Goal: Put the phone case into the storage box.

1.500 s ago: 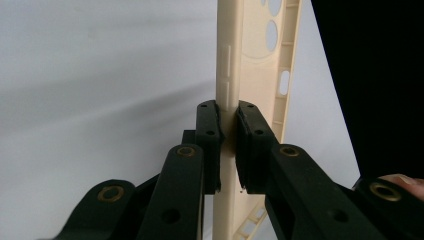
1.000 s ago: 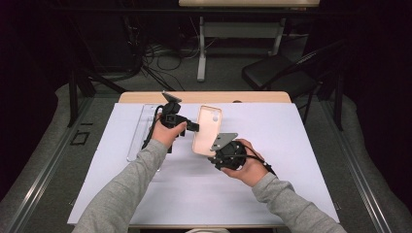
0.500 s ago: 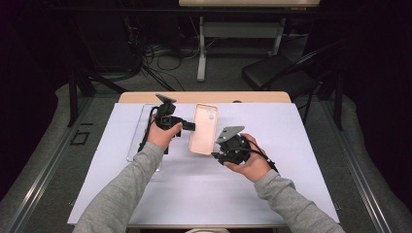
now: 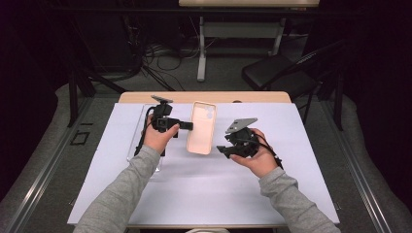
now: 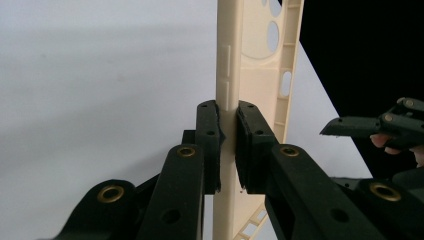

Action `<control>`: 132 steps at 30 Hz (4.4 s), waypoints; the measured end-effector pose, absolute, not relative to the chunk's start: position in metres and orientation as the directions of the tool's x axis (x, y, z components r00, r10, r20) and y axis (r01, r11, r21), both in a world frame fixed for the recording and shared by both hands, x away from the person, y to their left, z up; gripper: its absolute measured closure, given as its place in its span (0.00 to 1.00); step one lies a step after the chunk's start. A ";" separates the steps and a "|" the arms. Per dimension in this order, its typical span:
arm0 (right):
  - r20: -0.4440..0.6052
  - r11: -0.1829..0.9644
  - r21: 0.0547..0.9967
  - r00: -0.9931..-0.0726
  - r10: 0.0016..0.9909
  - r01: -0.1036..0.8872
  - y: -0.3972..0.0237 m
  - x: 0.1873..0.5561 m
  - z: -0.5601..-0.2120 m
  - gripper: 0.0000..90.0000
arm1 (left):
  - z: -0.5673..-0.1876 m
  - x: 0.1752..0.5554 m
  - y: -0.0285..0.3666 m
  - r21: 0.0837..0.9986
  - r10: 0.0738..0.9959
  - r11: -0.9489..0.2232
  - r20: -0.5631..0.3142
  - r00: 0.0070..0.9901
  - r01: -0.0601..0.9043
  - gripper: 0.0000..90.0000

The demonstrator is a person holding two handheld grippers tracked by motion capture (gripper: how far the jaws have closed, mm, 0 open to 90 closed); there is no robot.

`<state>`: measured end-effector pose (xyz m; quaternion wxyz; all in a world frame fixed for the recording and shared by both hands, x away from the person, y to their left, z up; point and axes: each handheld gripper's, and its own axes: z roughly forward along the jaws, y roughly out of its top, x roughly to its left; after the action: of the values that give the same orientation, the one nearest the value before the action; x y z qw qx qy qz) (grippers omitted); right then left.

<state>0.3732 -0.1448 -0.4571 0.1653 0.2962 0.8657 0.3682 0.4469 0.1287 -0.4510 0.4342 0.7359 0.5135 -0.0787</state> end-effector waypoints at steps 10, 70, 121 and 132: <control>-0.050 0.519 0.753 -0.750 0.659 0.405 -0.149 0.375 -0.455 0.53 | -0.451 0.437 0.131 0.608 0.676 -0.099 -0.540 0.501 0.788 0.91; 0.003 0.443 0.797 -0.736 0.677 0.411 -0.162 0.371 -0.435 0.48 | -0.466 0.371 0.127 0.799 0.668 -0.190 -0.321 0.672 0.570 0.91; 0.451 0.151 0.737 -0.646 0.616 0.658 -0.151 0.384 -0.488 0.65 | -0.477 0.370 0.127 0.800 0.653 -0.095 -0.399 0.644 0.592 0.91; 0.497 0.136 0.711 -0.630 0.596 0.690 -0.151 0.386 -0.494 0.73 | -0.480 0.370 0.124 0.794 0.650 -0.103 -0.402 0.645 0.599 0.91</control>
<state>0.3862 -0.1511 -0.4937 -0.0467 0.4274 0.7522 0.4994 0.3699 0.1245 -0.4801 0.5212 0.7422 0.4205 0.0245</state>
